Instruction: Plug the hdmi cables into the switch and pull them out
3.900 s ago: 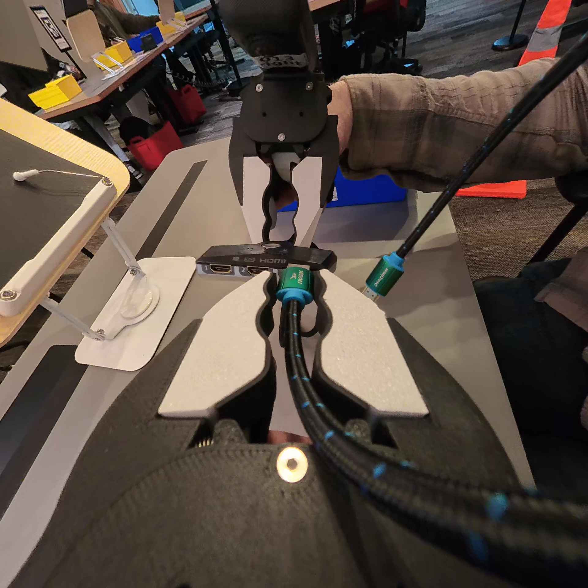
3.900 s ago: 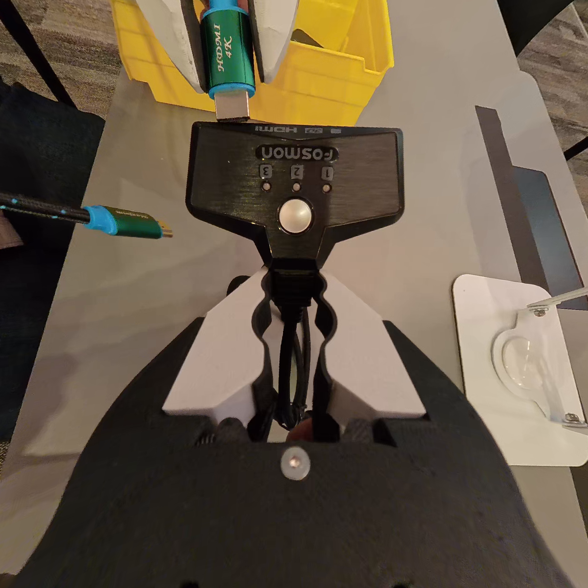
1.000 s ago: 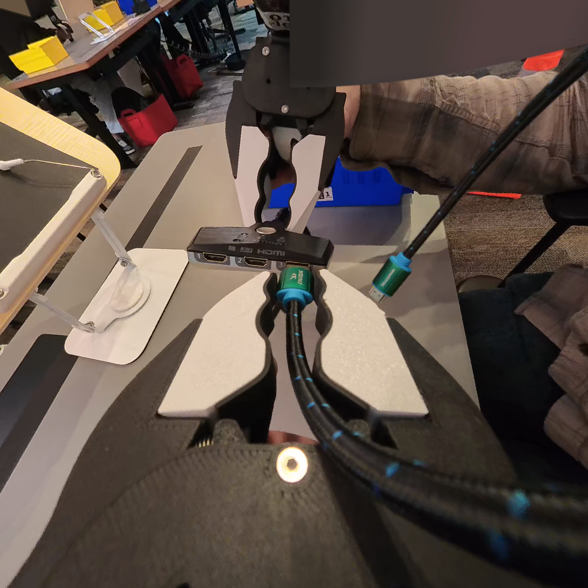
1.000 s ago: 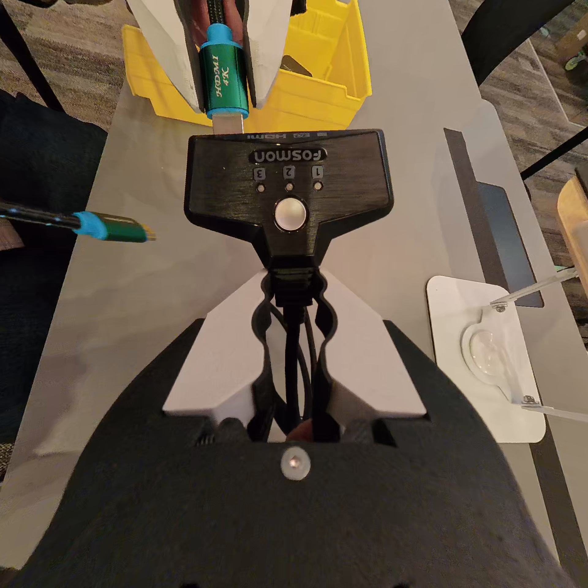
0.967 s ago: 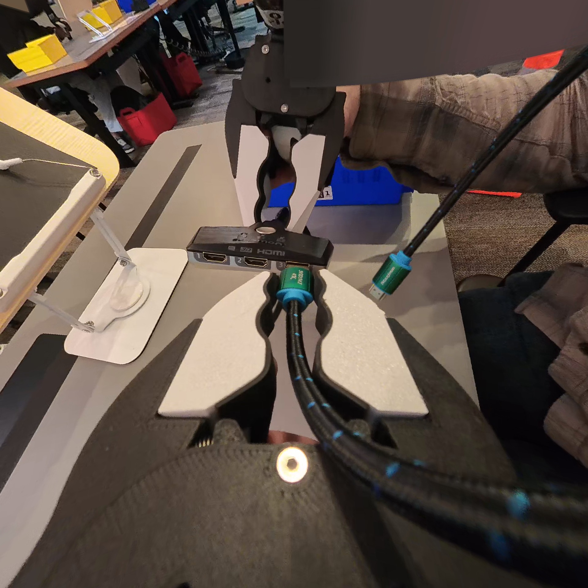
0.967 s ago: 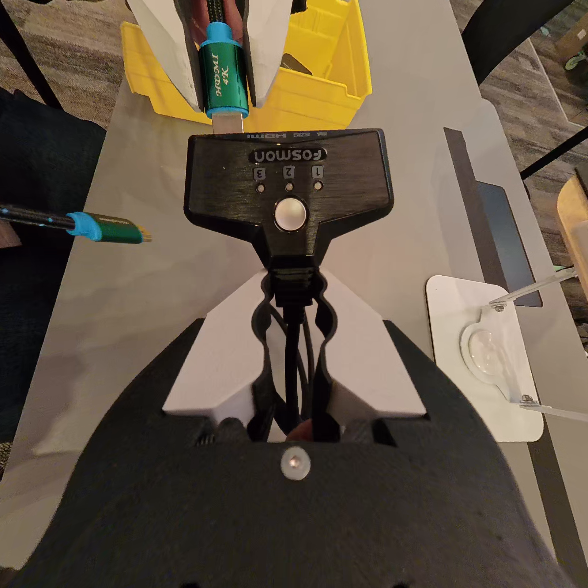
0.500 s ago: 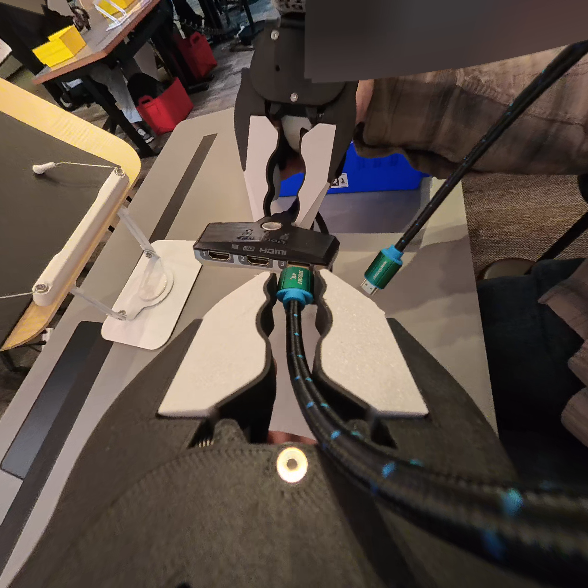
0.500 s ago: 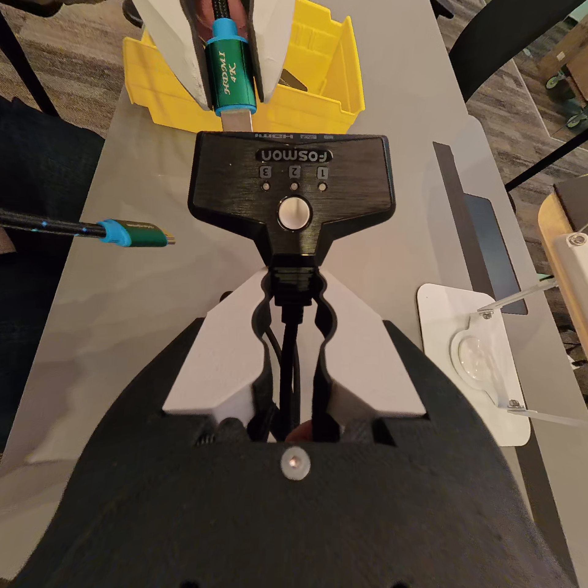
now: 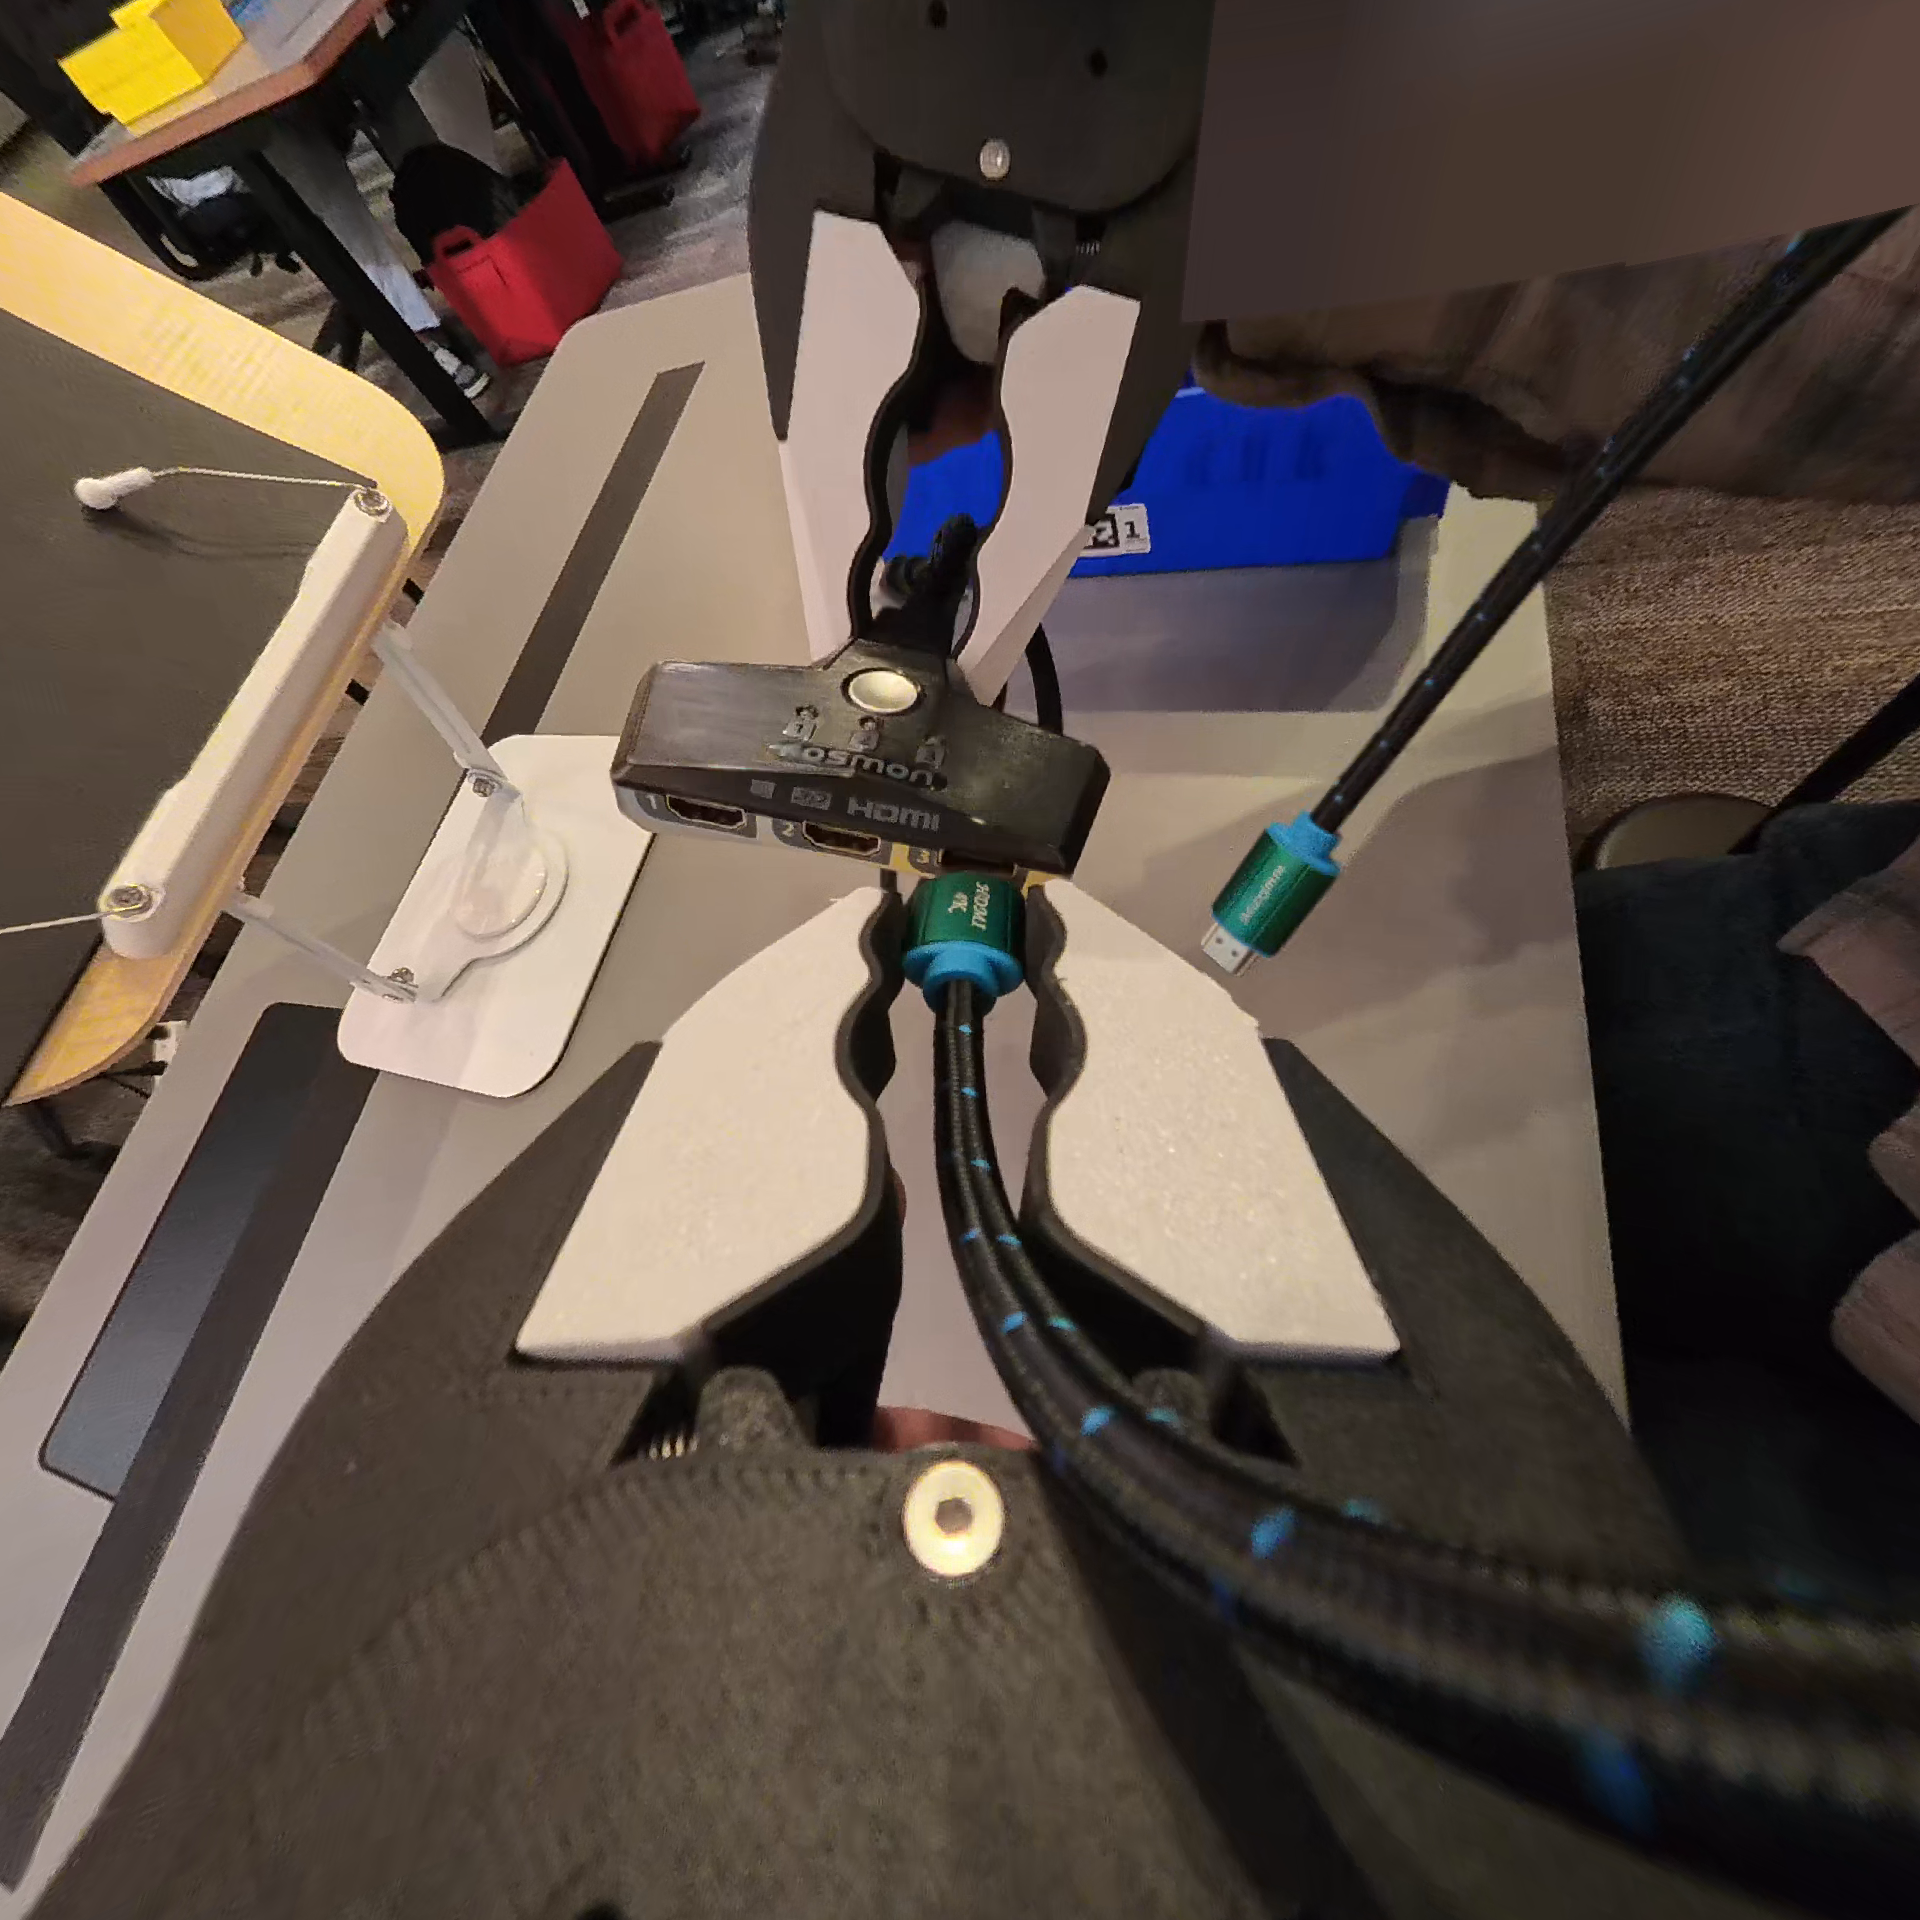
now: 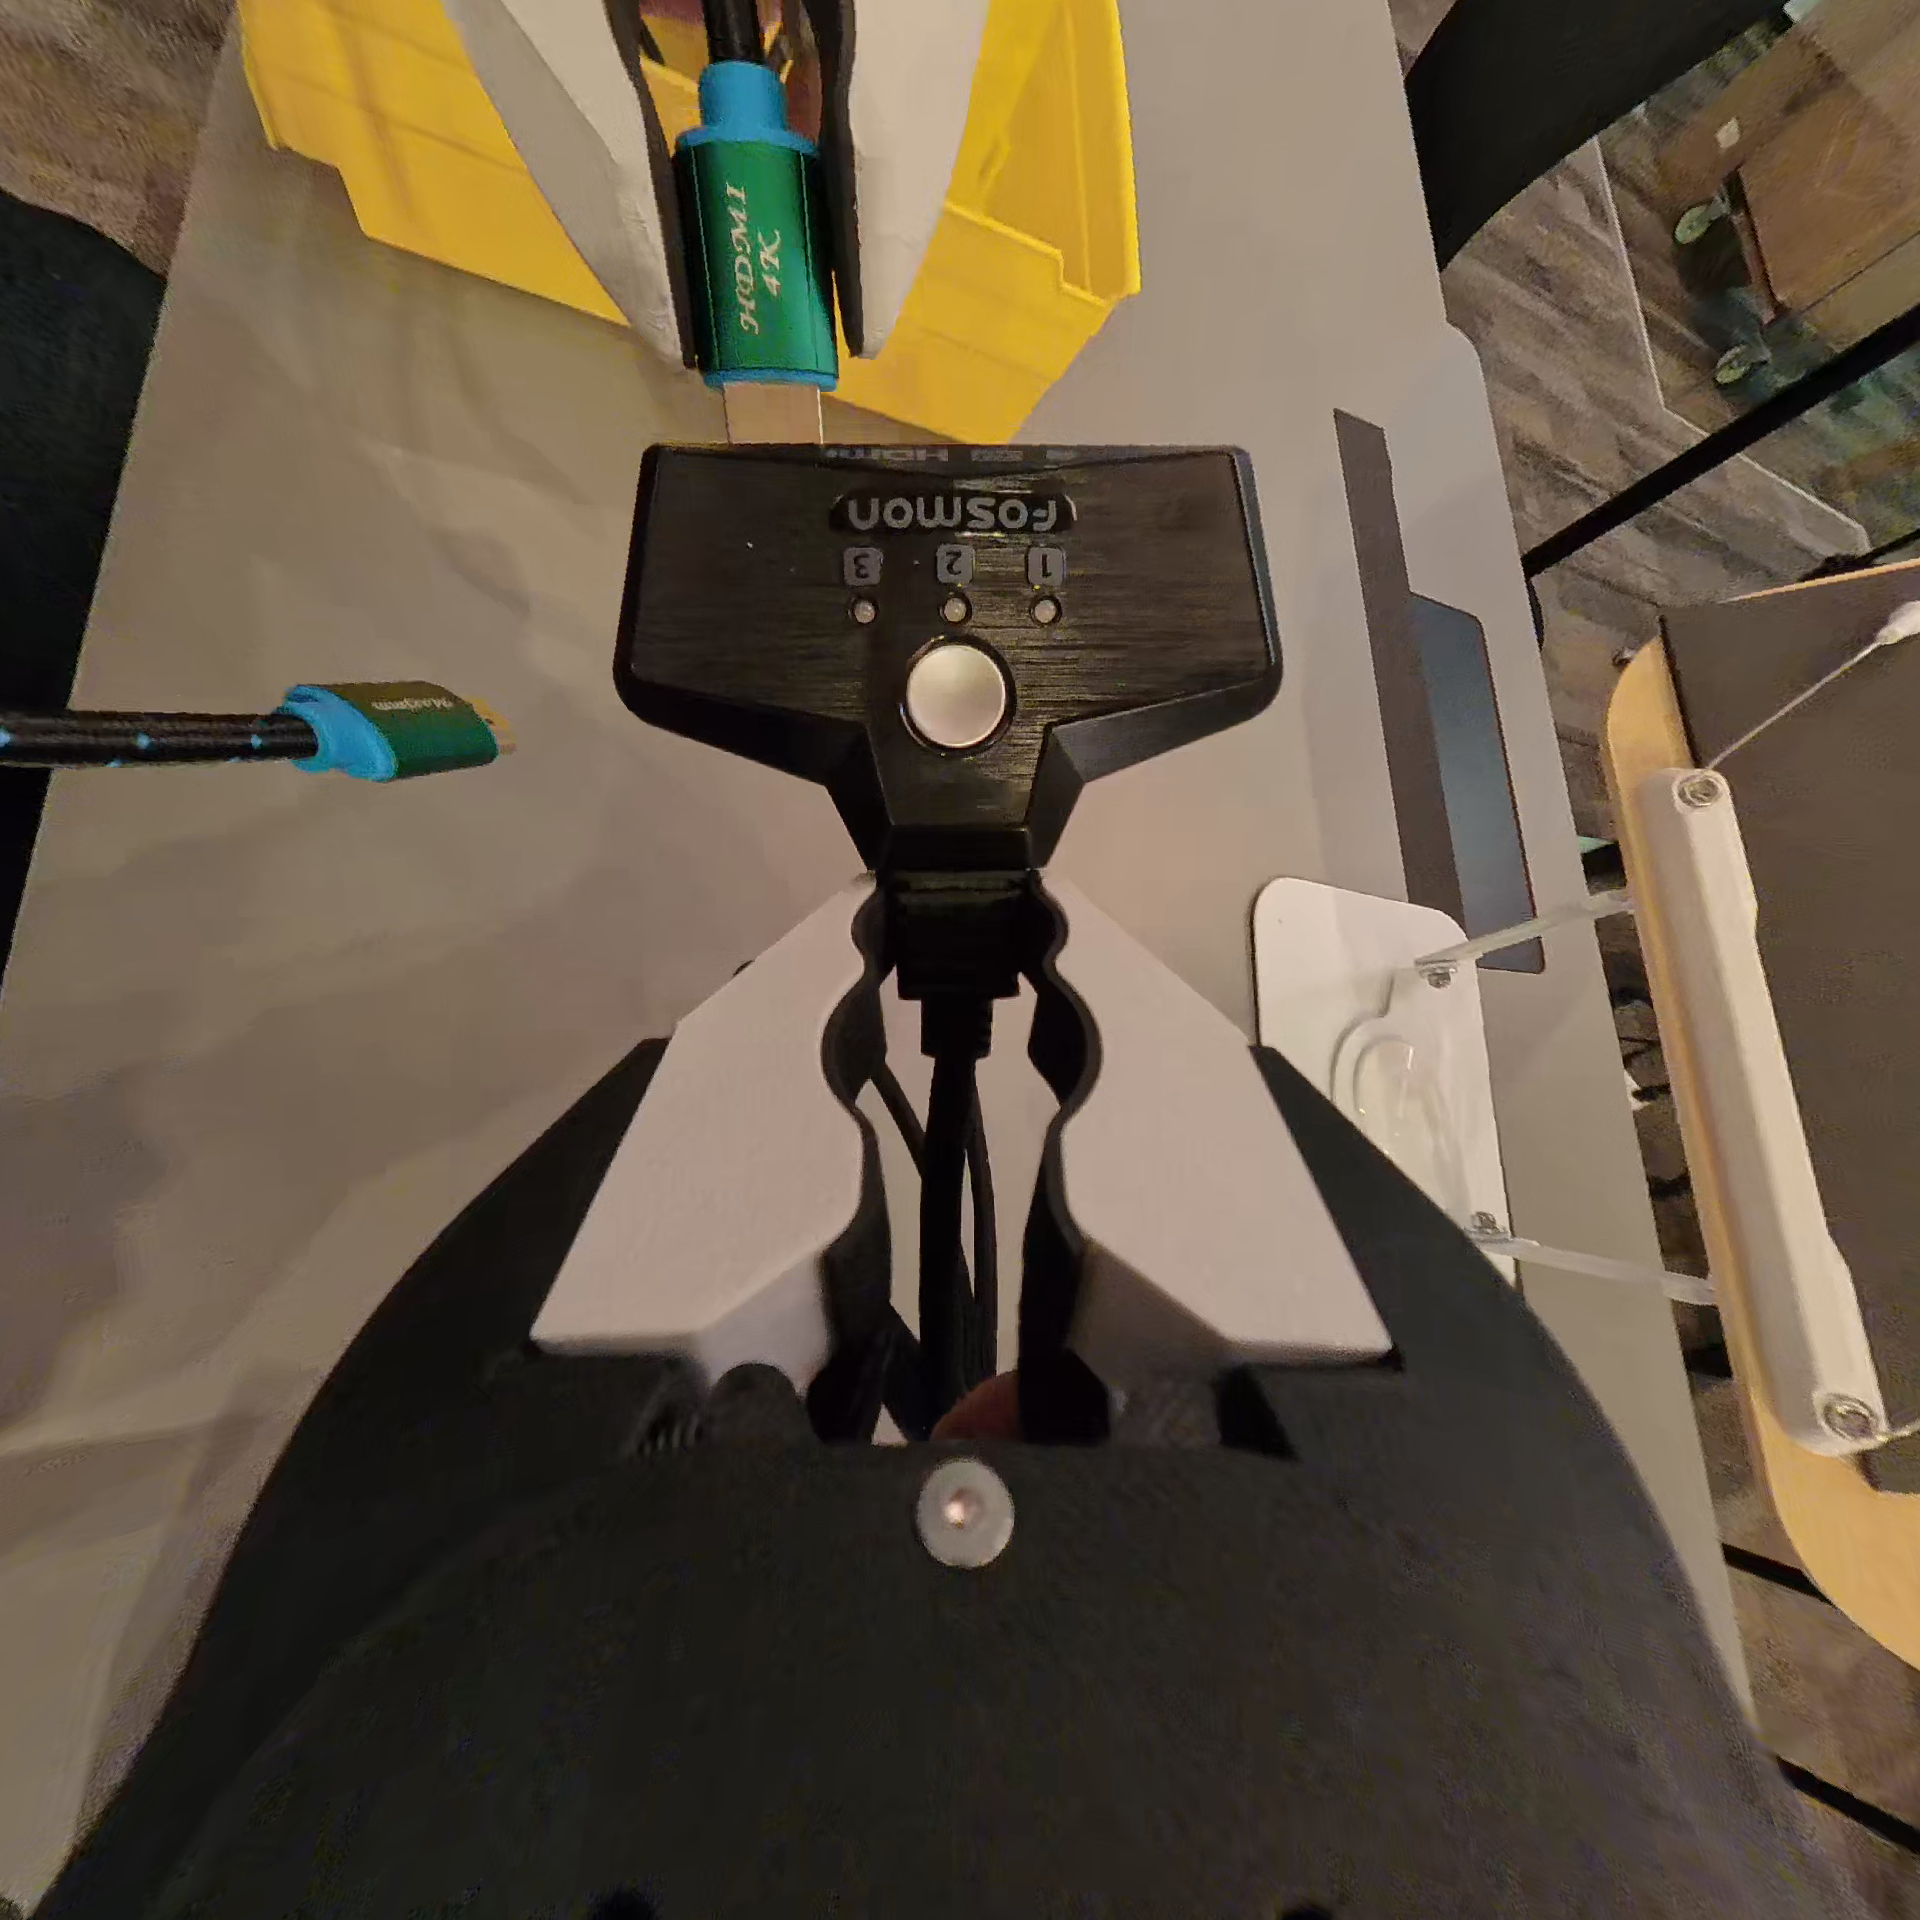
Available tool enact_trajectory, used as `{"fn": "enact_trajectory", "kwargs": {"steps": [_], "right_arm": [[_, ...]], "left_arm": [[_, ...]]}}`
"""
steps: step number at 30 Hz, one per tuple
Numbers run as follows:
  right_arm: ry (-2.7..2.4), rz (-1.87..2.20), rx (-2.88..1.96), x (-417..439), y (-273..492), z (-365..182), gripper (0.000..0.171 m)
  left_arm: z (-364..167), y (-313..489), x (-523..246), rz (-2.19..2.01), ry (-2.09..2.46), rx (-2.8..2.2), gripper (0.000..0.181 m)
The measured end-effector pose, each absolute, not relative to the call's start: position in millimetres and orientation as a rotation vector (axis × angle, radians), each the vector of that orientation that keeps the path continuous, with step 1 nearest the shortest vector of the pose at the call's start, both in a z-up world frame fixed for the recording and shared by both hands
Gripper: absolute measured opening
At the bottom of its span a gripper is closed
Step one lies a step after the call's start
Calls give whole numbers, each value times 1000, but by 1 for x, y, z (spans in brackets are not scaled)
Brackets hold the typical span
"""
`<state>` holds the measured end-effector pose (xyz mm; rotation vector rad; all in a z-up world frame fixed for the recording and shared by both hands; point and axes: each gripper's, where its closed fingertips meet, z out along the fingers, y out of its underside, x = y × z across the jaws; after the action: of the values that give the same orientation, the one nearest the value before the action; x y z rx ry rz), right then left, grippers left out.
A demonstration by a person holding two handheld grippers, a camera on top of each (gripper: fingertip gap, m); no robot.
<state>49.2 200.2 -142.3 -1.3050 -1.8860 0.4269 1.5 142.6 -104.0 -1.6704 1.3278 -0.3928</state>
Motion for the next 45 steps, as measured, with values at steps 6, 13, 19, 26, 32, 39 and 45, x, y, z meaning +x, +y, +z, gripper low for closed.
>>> {"fn": "enact_trajectory", "kwargs": {"steps": [6,13,19,26,32,39,45], "right_arm": [[-1907,445,-1308,51,197,-145,20],[-1813,677,-1263,46,192,-137,20],[-1797,725,-1250,47,192,-139,20],[-1790,752,-1229,45,187,-133,20],[-1787,754,-1222,46,186,-132,20],[-1789,757,-1223,46,186,-132,20],[-1790,752,-1226,45,187,-133,20]], "left_arm": [[-107,140,2,-344,1368,-1669,22],[-91,141,3,-418,1296,-1633,22],[-85,141,2,-449,1270,-1614,22],[-87,139,6,-442,1283,-1608,22],[-85,138,8,-450,1279,-1599,22],[-84,138,8,-444,1278,-1596,22],[-79,137,7,-459,1264,-1583,22]]}}
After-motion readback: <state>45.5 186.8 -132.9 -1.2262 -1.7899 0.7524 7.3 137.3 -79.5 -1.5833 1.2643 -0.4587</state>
